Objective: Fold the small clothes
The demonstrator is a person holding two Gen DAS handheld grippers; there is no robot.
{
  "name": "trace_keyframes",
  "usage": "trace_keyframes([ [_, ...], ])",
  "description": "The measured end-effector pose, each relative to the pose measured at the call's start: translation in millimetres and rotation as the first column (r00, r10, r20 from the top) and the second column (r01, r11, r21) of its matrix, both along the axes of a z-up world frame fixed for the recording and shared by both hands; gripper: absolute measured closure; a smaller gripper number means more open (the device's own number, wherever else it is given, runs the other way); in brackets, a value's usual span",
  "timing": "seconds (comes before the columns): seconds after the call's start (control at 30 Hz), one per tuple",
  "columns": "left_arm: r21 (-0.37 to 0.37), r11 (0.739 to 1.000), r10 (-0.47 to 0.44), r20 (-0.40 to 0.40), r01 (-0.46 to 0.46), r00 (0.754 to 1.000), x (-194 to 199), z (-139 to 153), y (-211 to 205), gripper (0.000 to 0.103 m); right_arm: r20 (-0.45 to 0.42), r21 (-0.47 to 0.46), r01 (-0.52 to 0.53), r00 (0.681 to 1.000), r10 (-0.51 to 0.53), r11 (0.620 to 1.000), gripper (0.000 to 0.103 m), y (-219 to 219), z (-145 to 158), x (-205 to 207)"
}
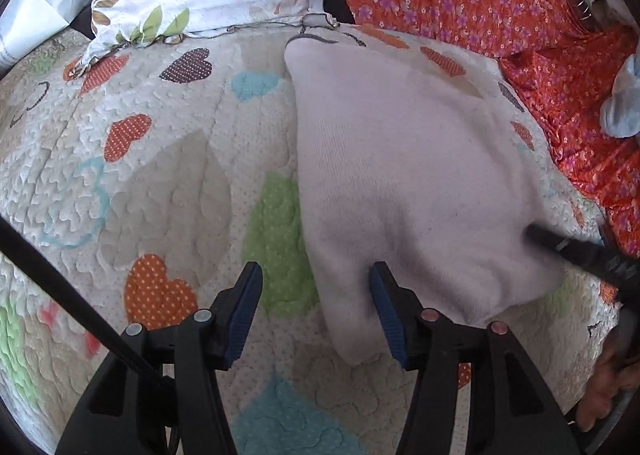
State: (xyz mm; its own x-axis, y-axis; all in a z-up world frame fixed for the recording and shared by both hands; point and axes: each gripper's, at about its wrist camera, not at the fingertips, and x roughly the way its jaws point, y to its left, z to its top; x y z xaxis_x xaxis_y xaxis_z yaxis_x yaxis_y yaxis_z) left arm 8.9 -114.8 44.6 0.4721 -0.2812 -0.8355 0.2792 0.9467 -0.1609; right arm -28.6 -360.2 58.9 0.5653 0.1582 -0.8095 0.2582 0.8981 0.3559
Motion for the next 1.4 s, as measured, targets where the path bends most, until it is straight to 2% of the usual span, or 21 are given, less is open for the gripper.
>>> trace_keyframes([
  [0.1,-0.016,1.000,-0.006,-0.018,0.005,1.000,1,0,3,0.048,0.133,-0.054,0.058,0.990,-0.051,0.997,0.072,-6,31,-4],
  [0.2,-0.041,0.999,-0.003,-0.042,0.001,0.999,1,-2,7,0.046,0.186,-0.059,0.052,0.982,-0.040,0.997,0.072,-6,46,21],
  [0.23,-0.047,0.999,0.000,-0.047,-0.002,0.999,2,-3,9,0.044,0.188,-0.046,0.051,0.981,-0.041,0.998,0.072,-7,45,28],
  [0.33,-0.056,0.998,-0.003,-0.058,0.000,0.998,2,-4,13,0.043,0.133,0.075,0.019,0.991,-0.029,0.997,0.072,-9,21,59],
  [0.37,-0.058,0.998,-0.006,-0.059,0.003,0.998,2,-4,14,0.042,0.076,0.119,-0.003,0.997,-0.006,0.993,0.072,-8,5,72],
  [0.4,-0.060,0.998,-0.011,-0.060,0.007,0.998,2,-4,14,0.042,0.035,0.125,-0.001,0.999,-0.004,0.992,0.073,-8,-5,78],
  [0.47,-0.066,0.998,-0.020,-0.058,0.016,0.998,1,-2,15,0.042,0.042,0.114,0.048,0.998,-0.053,0.992,0.073,-13,-8,78],
  [0.53,-0.078,0.997,-0.029,-0.052,0.025,0.998,-1,1,17,0.042,0.071,0.109,0.051,0.996,-0.059,0.993,0.073,-14,5,74],
  [0.7,-0.115,0.993,-0.033,-0.017,0.031,0.999,-8,15,25,0.042,0.158,-0.008,0.067,0.985,-0.065,0.998,0.072,-6,34,51],
  [0.93,0.002,1.000,0.012,0.069,-0.012,0.998,-17,25,33,0.042,0.139,-0.114,0.041,0.990,-0.024,0.993,0.065,7,38,26],
  [1.13,0.119,0.992,0.031,0.170,-0.051,0.985,-27,32,40,0.042,0.121,-0.188,-0.009,0.992,0.032,0.982,0.056,23,38,5],
  [1.4,0.167,0.983,0.045,0.195,-0.079,0.980,-28,32,44,0.042,0.095,-0.245,-0.046,0.993,0.072,0.968,0.050,38,33,-1],
])
